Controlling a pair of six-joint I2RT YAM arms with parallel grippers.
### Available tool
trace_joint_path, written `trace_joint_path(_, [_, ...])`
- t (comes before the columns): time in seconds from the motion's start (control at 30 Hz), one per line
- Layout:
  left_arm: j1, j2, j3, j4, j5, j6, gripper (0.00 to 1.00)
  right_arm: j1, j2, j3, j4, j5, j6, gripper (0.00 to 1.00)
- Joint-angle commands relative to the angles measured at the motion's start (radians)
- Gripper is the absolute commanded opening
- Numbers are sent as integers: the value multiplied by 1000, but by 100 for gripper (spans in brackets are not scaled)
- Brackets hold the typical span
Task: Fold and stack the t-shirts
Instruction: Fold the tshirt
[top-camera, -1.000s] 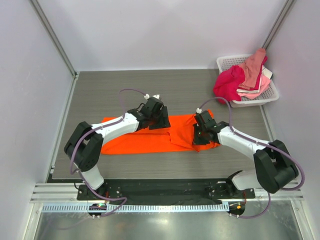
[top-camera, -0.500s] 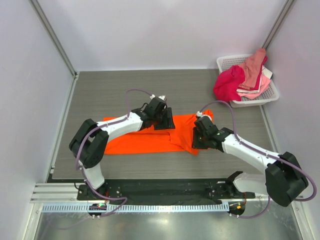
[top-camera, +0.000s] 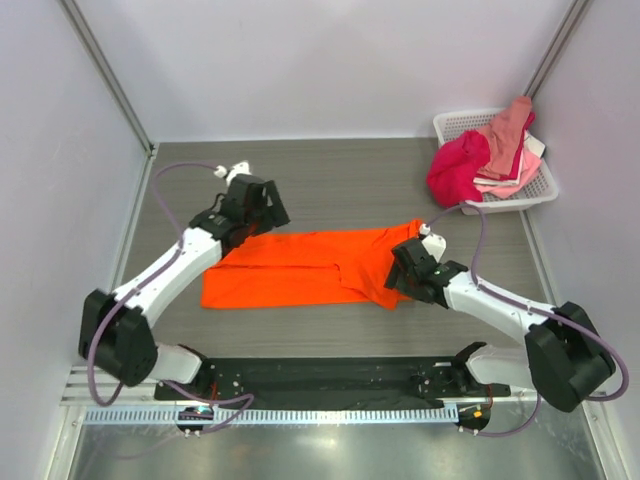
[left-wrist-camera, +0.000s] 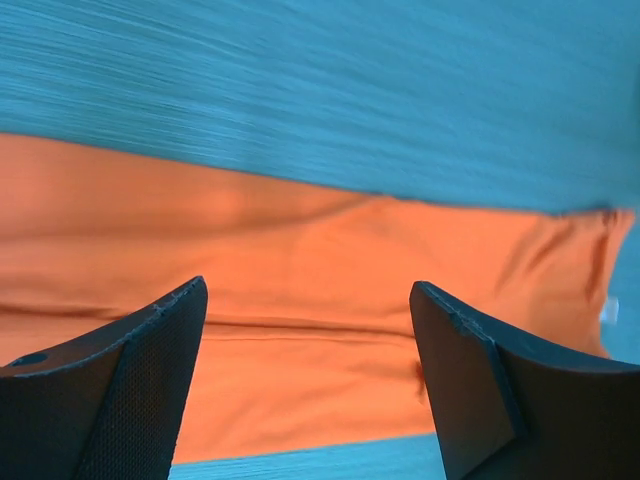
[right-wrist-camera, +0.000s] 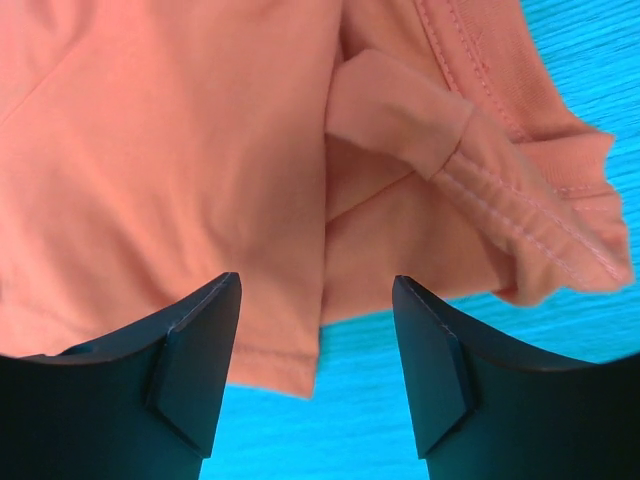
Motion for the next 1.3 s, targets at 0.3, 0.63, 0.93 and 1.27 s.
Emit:
trace_joint_path(0.3, [51, -260, -190, -52, -152, -82, 85, -241, 562, 307, 260, -141, -60, 64])
trace_joint_path(0.63, [-10, -222, -254, -75, -21, 78, 80, -255, 1041, 1522, -167, -139, -274, 96])
trace_joint_path(0.93, [-288, -173, -258, -83, -112, 166, 76, -254, 655, 759, 217, -242, -268, 94])
trace_joint_path(1.27, [-426, 40, -195, -133, -77, 188, 59, -252, 444, 386, 466, -296, -245, 90])
